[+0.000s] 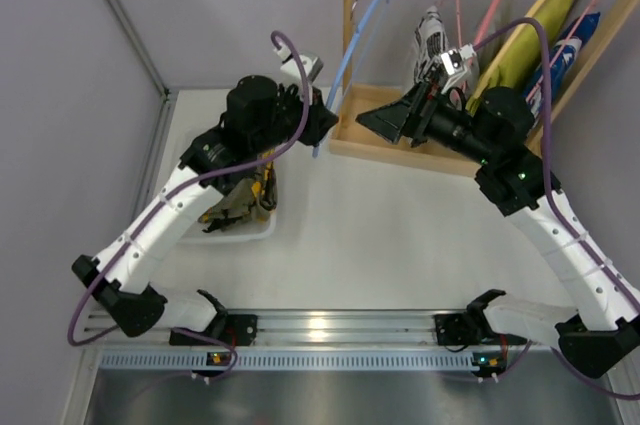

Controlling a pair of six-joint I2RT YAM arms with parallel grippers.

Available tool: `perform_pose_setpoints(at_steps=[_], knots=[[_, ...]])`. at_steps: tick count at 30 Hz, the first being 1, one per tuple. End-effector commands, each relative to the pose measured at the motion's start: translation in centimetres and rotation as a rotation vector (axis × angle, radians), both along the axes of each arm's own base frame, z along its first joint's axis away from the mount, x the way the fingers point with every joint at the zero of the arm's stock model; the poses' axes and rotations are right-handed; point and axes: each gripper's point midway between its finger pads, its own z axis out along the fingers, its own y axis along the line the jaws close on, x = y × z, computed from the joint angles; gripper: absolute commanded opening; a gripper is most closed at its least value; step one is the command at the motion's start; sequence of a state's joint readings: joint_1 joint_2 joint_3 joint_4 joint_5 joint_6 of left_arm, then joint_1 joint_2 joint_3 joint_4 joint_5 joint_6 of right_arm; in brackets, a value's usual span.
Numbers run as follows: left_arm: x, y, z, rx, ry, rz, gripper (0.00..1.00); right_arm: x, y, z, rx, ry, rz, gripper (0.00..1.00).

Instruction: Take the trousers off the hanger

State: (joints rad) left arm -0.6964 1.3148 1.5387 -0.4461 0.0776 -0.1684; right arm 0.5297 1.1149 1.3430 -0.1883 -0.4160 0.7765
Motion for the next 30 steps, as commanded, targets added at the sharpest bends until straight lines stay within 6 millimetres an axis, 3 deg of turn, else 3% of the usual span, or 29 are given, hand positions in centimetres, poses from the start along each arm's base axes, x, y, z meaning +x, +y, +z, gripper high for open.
perform_pose_setpoints(at_steps=[1, 7, 10, 15, 18, 25, 30], knots=[[1.4, -1.1, 4.4, -0.013, -0.054, -0.013, 0.00, -1.0, -1.7, 1.8, -0.065, -0.118, -0.022, 0.99], [4.0, -4.4, 7.0, -0.037, 0.015, -0.098, 0.00, -0.1, -3.8, 1.2, -0.109, -0.087, -0.048, 0.99], [5.6, -4.8, 7.8, -0.071, 0.032, -0.101, 0.00, 0.2, -4.9, 1.5, -0.111, -0.095, -0.065, 0.99], [9.6, -3.6, 6.3, -0.098, 0.089, -0.046, 0.00, 0.4, -6.3, 1.9, -0.107, -0.104, -0.100, 0.99], [11.3, -2.6, 6.7, -0.116, 0.077, -0.006, 0.00, 0.6, -6.7, 2.0, -0.107, -0.110, -0.114, 0.99], [12.7, -2.5, 9.5, -0.177, -0.018, 0.007, 0.00, 1.3, -6.6, 1.7, -0.091, -0.102, -0.119, 0.99], [12.8, -3.0, 10.3, -0.207, -0.042, -0.019, 0.00, 1.4, -6.6, 2.0, -0.085, -0.112, -0.121, 0.99]])
